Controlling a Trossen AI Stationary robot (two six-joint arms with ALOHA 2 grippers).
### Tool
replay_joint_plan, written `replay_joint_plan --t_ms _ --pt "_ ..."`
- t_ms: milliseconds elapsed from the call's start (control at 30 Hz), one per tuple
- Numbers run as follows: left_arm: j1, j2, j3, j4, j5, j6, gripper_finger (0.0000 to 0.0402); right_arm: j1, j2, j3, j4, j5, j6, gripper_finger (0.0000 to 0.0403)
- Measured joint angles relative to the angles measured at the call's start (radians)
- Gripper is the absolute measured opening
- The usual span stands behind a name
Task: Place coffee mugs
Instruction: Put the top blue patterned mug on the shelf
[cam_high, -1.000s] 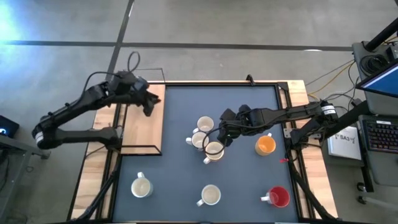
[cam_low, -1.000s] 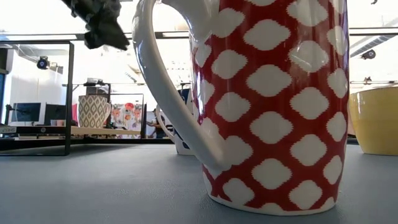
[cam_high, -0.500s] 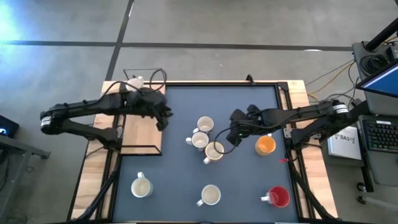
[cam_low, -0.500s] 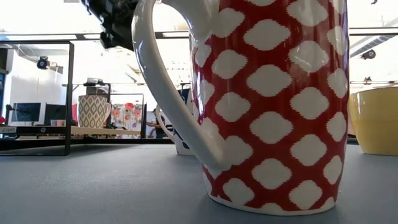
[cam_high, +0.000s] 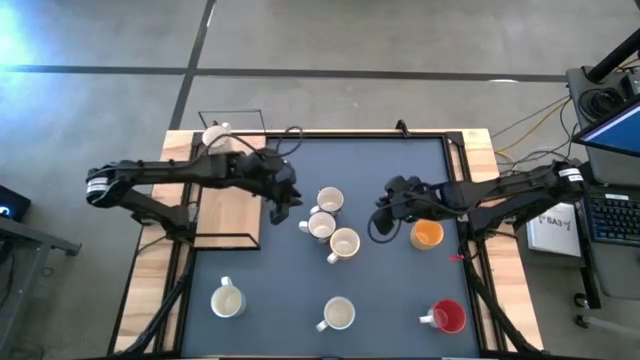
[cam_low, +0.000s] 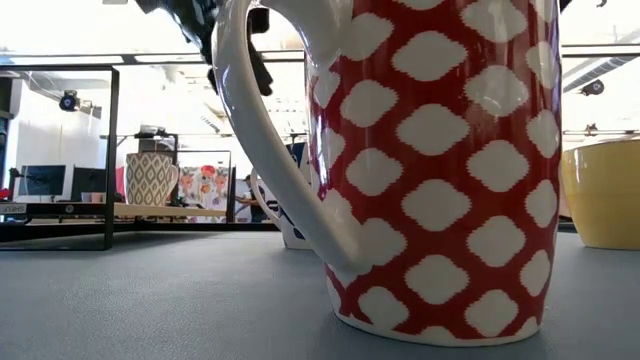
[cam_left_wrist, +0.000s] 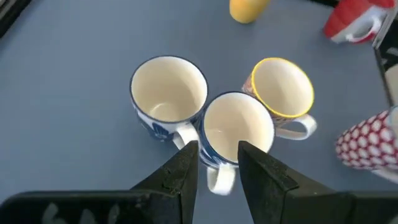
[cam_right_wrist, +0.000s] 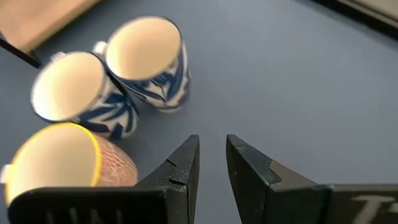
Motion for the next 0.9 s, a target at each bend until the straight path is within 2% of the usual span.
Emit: replay_joint_plan --t_ms 333,900 --pt "-0.006 0.151 0.027 0.036 -0.107 0.215 0.0095 0.0 0.004 -0.049 -0.001 -0.044 -0.007 0.0068" --pt "-0.025 0.338 0.189 -0.009 -0.106 0.493 0.0095 0.0 0.005 -0.059 -0.007 -0.07 -0.009 0.0068"
